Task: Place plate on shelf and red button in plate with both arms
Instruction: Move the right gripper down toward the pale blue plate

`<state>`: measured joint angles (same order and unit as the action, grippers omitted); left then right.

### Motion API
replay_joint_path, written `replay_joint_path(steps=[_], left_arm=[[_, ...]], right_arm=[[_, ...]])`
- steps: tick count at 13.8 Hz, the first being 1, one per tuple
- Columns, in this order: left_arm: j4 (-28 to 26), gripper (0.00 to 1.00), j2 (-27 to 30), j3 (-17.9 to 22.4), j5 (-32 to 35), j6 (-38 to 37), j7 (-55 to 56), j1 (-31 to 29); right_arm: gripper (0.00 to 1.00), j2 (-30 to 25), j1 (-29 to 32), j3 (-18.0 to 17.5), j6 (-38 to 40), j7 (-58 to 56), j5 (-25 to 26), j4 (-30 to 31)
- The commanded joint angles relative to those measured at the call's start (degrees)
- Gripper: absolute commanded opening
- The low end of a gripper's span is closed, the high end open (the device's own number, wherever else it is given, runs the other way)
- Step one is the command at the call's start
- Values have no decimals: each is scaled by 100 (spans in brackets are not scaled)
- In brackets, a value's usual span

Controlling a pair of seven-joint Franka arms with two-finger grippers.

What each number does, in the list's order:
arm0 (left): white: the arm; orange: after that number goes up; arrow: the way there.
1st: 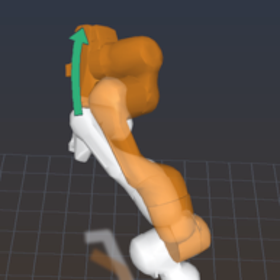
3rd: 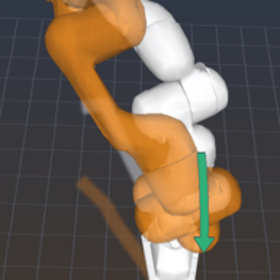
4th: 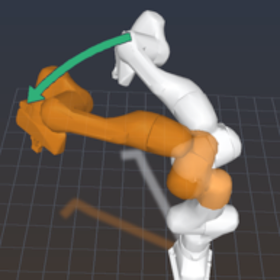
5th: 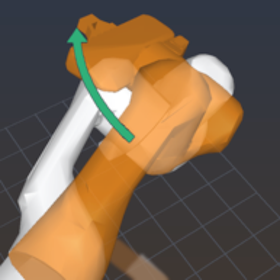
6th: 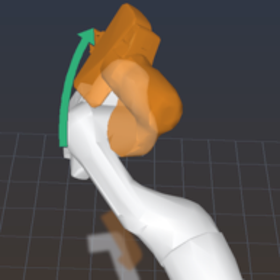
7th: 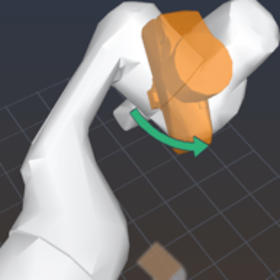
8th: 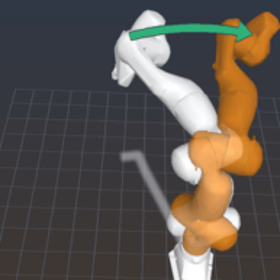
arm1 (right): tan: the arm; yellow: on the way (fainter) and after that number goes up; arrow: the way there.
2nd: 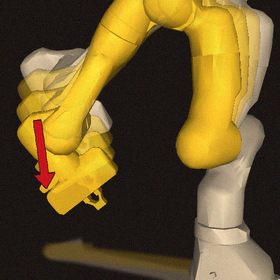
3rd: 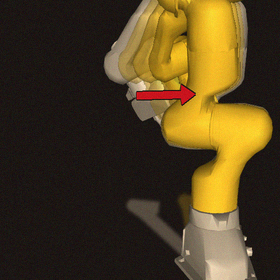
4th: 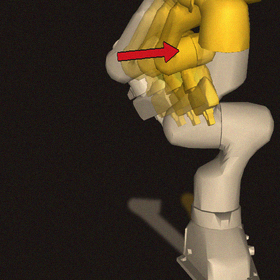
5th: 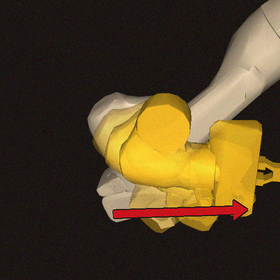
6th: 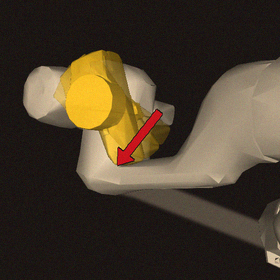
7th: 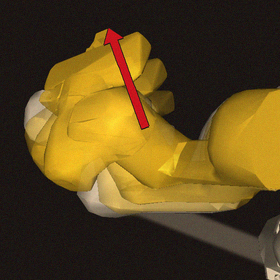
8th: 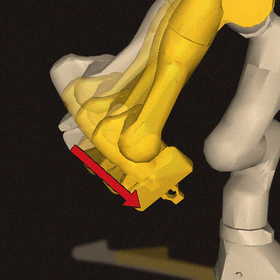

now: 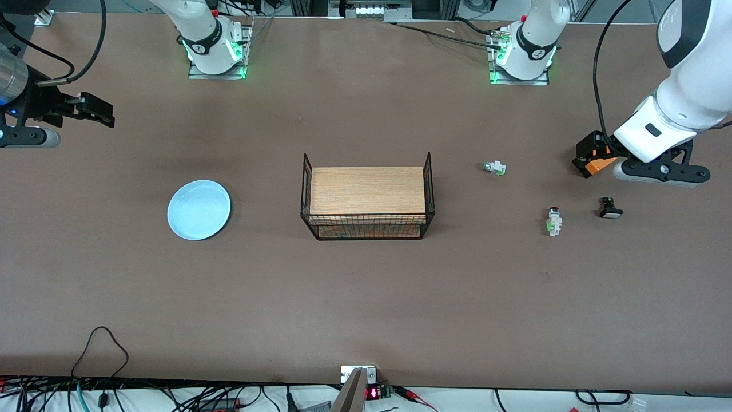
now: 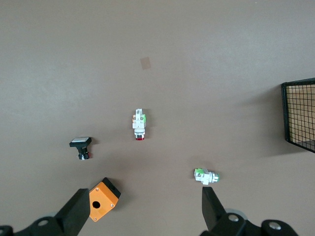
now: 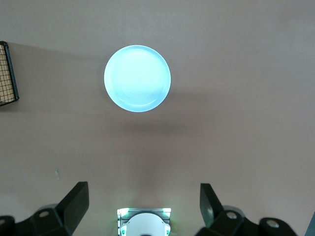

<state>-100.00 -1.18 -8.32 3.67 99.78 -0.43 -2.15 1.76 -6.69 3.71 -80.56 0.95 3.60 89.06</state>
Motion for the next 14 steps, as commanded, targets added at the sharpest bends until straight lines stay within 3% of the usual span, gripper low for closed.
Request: replay_joint_path(steps=[1,9,14], left_arm=[[-28,100,30,14,-120,7,-97,-5],[-37,100,30,23,-120,7,-97,-14],[-28,100,30,32,-120,-2,-97,-14]], right_arm=[[100,44,45,-2,93,-60,-79,-134],[100,44,54,-2,58,-87,-53,-134],[100,342,71,7,-48,1,228,-143]])
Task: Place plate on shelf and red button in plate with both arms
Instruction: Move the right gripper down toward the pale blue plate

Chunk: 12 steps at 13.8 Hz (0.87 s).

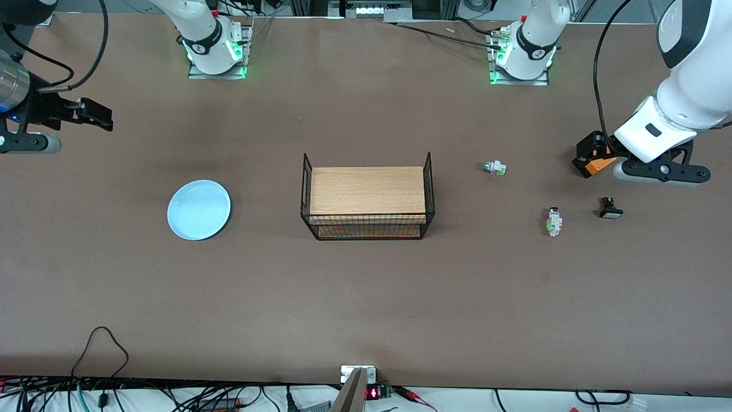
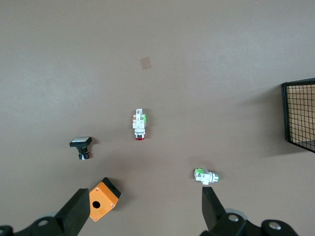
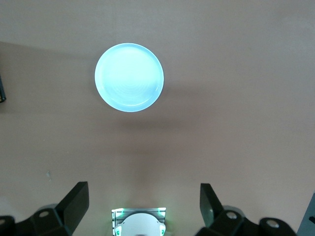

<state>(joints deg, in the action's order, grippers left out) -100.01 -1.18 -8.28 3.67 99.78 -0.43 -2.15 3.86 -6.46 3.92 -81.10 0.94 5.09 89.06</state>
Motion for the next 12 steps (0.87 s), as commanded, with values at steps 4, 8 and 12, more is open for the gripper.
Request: replay_joint_path(steps=[4,8,12], left_arm=[[-27,100,30,28,-120,-2,-97,-13],[-36,100,39,28,-120,-2,-97,-13],[-36,100,39,28,-120,-2,-97,-13]], right_arm=[[100,378,241,4,-387,11,71,-143],[100,948,549,4,-774,28,63,-143],[100,1555,532,-5,-1118,64,10,-143]])
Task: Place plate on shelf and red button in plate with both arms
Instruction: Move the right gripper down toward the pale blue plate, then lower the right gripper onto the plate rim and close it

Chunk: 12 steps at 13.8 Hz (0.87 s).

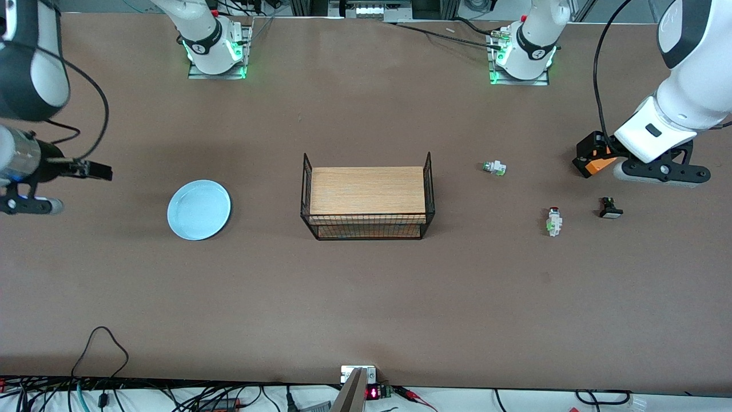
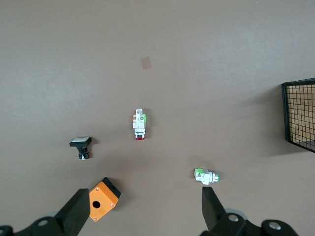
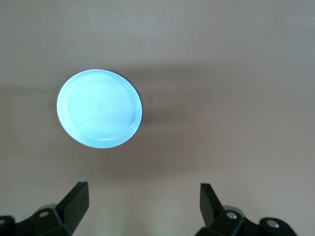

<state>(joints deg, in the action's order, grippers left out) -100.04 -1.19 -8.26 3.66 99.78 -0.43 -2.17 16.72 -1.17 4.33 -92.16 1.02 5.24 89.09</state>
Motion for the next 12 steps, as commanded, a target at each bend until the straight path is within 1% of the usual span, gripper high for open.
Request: replay_joint_path(steps=[1,2,5,7,9,11,12], left_arm=[[-25,100,31,27,-120,-2,-97,-12],[-33,100,40,27,-120,-2,-97,-12],[-24,100,31,27,-120,6,-97,-12],[-24,100,31,27,-120,6,-97,-12],[-25,100,40,27,-120,-2,-97,-12],[-33,100,31,27,-120,6,-97,-12],[-25,100,40,27,-120,-2,-97,-12]], right_arm=[[100,401,11,-46,-39,213,-41,-147],[100,489,11,-46,-39,467,-76,-155],[100,778,11,-46,-161,1188,-453,-147],[100,955,20,-46,-407,1085,-472,-147],[100,1288,20,-46,-556,971,-437,-147],[100,1613,3,-55,-1178,647,-410,-138],[100,1780,3,-46,-1364,506,-410,-138]])
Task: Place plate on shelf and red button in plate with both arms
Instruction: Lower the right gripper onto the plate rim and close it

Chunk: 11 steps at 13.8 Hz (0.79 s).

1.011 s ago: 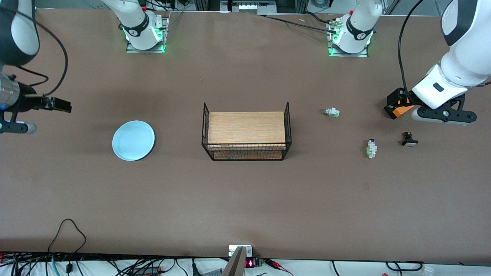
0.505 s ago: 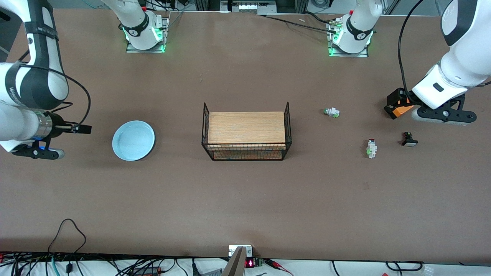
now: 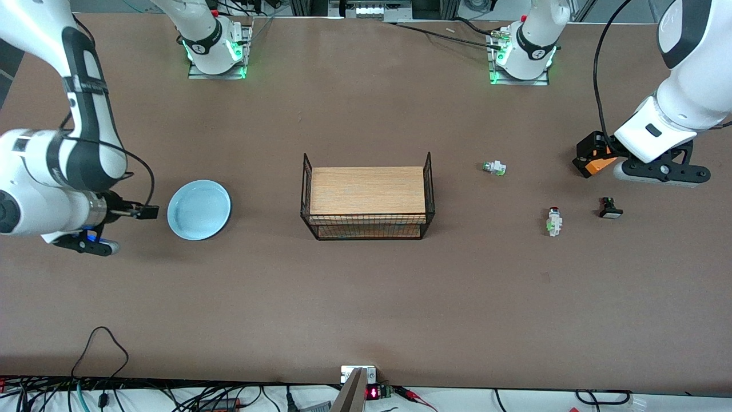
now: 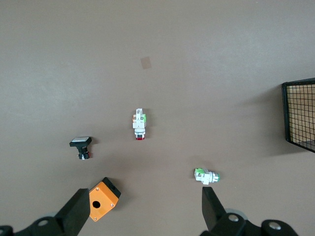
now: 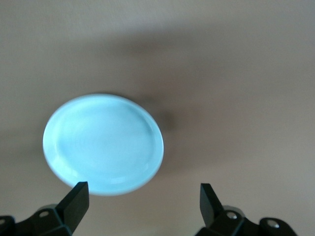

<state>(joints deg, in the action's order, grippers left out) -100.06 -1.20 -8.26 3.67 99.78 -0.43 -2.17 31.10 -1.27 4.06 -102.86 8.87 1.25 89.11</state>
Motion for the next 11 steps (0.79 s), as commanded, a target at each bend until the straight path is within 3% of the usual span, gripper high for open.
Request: replay_joint_path(steps=[1,5,11], left_arm=[[-22,100,40,26,-120,-2,-97,-11],[-31,100,32,18,-120,7,-97,-2],[-31,100,32,18,-120,7,-97,-11]], right_arm=[[100,492,13,-19,-409,-393,-11,-139],[100,871,4,-28,-946,-684,25,-113],[89,1048,-13,-28,-1105,-895,25,-26]])
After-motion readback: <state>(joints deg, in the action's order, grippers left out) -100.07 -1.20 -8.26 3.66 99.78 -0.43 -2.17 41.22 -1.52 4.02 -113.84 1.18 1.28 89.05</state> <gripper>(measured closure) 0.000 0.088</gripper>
